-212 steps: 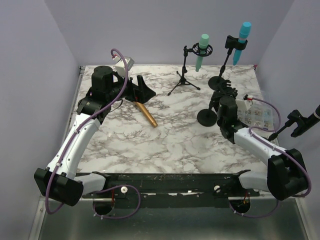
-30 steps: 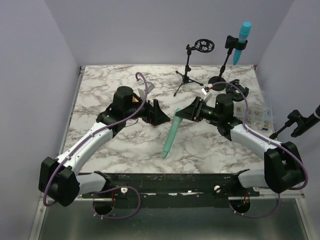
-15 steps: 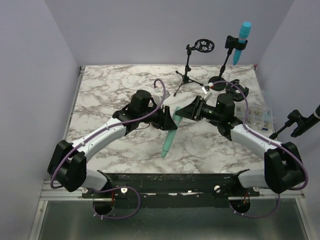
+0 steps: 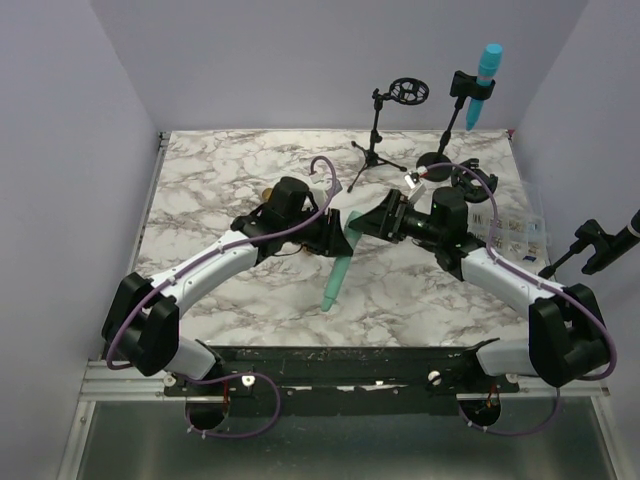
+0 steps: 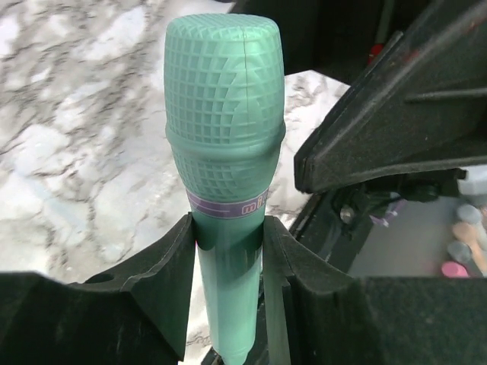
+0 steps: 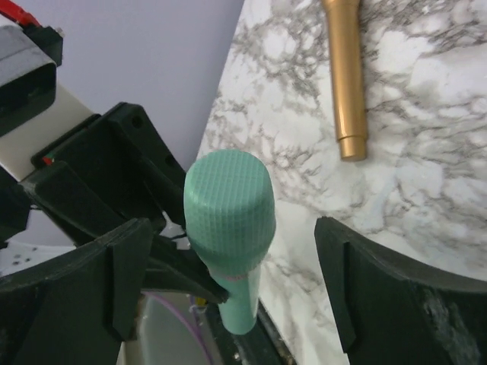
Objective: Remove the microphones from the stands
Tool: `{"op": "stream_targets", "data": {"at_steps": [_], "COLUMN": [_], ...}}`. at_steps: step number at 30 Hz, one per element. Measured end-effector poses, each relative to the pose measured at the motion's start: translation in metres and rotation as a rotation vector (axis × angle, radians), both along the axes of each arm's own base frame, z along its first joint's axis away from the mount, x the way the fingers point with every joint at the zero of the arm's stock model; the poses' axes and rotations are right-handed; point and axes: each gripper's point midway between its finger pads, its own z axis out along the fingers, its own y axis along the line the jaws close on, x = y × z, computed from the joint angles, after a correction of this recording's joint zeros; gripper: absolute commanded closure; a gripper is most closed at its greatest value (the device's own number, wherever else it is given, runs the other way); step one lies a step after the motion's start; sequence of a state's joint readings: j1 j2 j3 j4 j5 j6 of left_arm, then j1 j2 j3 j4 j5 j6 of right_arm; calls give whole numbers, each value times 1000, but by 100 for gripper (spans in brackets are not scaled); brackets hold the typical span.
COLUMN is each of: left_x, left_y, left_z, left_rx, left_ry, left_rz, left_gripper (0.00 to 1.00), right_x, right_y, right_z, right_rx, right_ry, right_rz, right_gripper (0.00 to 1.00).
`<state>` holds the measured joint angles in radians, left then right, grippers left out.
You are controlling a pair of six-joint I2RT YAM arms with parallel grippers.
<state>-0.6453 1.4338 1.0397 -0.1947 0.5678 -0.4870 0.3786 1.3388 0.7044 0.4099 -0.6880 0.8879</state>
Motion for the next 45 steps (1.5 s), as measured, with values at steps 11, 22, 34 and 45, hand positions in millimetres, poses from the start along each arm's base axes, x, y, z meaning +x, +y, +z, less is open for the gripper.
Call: {"op": "stream_targets", "data": {"at_steps": [11, 22, 34, 45], "left_x": [73, 126, 152, 157], "left_y": [110, 222, 236, 220], "left_z": [-40, -81, -120, -126], "left_rx": [181, 209, 165, 188], "left_ry": [219, 483, 576, 595], "left_rz": [570, 1133, 1224, 1183], "left_gripper": [100, 100, 83, 82], "right_x": [32, 29, 23, 21], "right_y": [-35, -38, -42, -43], "right_z": [-24, -32, -31, -36], "right_rx": [-192, -205, -210, -216], "right_ry": [56, 94, 86, 97], "right_rz": [-289, -301, -312, -311], "right_gripper": [0, 0, 0, 0]}}
